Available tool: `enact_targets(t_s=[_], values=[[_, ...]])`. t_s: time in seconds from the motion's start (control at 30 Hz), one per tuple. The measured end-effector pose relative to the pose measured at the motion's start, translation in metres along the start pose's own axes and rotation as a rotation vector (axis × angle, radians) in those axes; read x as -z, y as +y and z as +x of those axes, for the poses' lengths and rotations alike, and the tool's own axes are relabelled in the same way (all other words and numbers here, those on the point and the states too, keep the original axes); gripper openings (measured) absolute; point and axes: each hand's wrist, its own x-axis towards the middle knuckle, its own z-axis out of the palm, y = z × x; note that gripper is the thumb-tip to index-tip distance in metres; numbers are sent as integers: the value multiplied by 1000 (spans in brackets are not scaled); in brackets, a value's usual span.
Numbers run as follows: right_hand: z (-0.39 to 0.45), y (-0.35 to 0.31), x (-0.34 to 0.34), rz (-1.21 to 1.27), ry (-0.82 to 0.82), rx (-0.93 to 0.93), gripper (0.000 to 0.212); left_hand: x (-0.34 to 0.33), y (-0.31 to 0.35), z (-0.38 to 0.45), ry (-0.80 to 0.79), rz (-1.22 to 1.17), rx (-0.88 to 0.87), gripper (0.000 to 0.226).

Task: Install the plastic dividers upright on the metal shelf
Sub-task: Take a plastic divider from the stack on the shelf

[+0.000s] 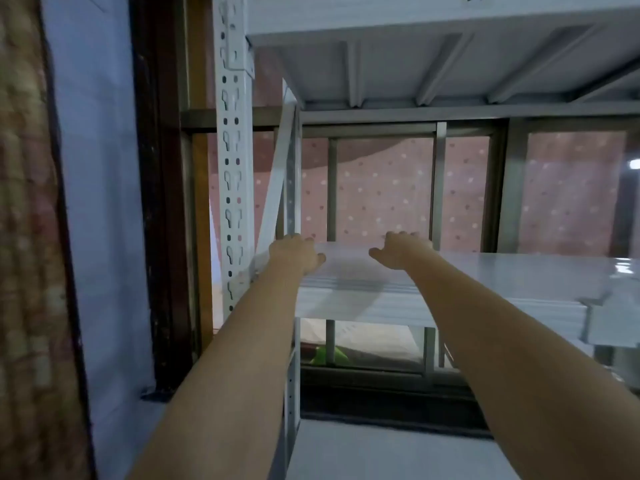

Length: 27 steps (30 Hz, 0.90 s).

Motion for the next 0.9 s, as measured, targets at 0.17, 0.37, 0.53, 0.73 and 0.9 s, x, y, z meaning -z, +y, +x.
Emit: enact_targets(t_s=[0.17,0.37,0.53,0.73,0.9], values=[[22,4,-16,-12,-41,-109,58,-14,-6,29,-106,4,65,57],[31,8,-26,-66,-159,-261,56,-24,-9,49,-206,-5,88,59],[34,8,-29,-96,-187,-367,61,-28,-6,57,-183,17,60,55],[59,27,-37,-52,-189,-391,64,-32,-9,66,-141,-20,64,50],[26,15,-24,-65,-158,-428,55,-31,-6,67,-153,-75,95,58]])
